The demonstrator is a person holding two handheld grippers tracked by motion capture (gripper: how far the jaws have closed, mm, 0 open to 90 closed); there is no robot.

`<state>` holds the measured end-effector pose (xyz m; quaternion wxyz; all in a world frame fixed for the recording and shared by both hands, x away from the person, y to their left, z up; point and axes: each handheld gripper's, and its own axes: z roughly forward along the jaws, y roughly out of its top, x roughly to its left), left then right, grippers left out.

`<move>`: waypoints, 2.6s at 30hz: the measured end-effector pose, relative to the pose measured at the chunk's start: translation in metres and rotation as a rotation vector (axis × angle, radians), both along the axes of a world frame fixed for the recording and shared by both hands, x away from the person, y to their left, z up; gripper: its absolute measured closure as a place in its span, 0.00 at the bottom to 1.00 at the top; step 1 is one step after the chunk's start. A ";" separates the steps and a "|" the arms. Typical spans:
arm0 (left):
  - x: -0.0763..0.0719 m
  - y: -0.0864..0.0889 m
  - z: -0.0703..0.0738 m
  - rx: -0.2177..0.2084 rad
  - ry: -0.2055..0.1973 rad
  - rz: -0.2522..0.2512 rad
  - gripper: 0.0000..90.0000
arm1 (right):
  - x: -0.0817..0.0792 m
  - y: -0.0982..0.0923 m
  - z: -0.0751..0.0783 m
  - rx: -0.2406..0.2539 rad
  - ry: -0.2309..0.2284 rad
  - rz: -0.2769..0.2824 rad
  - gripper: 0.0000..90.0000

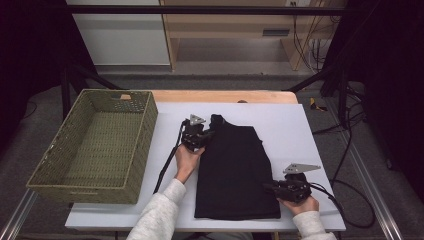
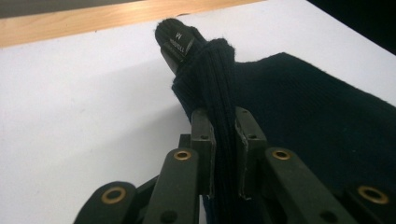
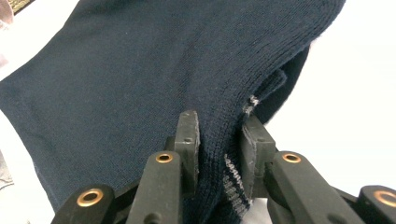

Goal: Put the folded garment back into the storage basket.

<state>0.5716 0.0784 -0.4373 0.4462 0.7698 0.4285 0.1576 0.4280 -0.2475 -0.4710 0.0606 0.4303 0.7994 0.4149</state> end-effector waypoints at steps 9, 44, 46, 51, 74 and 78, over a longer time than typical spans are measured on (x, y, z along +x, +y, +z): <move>-0.009 -0.002 0.015 -0.003 -0.030 -0.019 0.90 | 0.000 0.001 0.003 -0.004 -0.013 0.003 0.81; -0.044 -0.002 0.067 -0.003 -0.131 -0.079 0.90 | -0.007 0.008 0.019 0.012 -0.069 0.015 0.81; -0.046 -0.001 0.070 -0.006 -0.135 -0.081 0.90 | -0.007 0.009 0.020 0.014 -0.071 0.014 0.81; -0.051 0.000 0.077 -0.006 -0.147 -0.085 0.90 | -0.008 0.010 0.024 0.019 -0.084 0.019 0.81; -0.070 0.006 0.116 -0.020 -0.211 -0.095 0.91 | -0.011 0.023 0.043 0.043 -0.143 0.027 0.82; -0.074 0.007 0.124 -0.019 -0.222 -0.099 0.91 | -0.011 0.024 0.045 0.048 -0.152 0.026 0.82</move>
